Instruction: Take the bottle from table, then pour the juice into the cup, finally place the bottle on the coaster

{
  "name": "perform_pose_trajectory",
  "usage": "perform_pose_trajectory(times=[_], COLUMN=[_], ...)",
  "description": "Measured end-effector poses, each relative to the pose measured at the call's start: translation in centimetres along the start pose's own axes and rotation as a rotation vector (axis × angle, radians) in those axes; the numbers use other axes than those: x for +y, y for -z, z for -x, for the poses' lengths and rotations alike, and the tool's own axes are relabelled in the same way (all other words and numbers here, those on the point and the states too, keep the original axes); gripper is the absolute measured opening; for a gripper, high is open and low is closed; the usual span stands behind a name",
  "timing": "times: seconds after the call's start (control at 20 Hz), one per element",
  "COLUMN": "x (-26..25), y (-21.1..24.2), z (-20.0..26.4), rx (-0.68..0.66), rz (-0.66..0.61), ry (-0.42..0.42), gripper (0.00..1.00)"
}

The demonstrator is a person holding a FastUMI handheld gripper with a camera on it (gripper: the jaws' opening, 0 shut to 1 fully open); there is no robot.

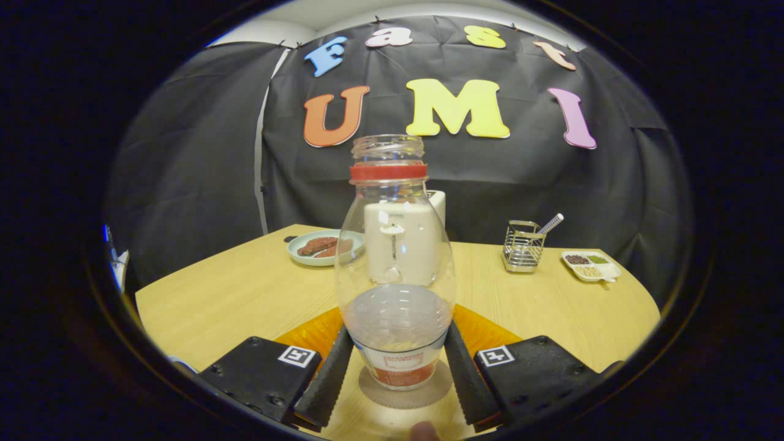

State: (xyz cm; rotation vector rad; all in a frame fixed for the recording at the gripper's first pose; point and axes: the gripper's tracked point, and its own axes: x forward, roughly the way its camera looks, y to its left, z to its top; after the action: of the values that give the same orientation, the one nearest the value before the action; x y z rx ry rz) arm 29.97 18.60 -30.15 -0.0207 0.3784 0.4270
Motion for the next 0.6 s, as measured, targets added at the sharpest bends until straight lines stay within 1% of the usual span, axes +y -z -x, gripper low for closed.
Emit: perform_pose_trajectory(times=[0.15,0.25,0.45,0.6], x=[-0.2,-0.2,0.0,0.1], y=[-0.3,-0.6,-1.9,-3.8], z=[0.1,0.4,1.3,2.5], rx=[-0.007,-0.019,-0.05,-0.089], rz=[0.006,0.008,0.013,0.005], ry=[0.008,0.011,0.019,0.024], gripper=[0.83,0.89,0.96,0.97])
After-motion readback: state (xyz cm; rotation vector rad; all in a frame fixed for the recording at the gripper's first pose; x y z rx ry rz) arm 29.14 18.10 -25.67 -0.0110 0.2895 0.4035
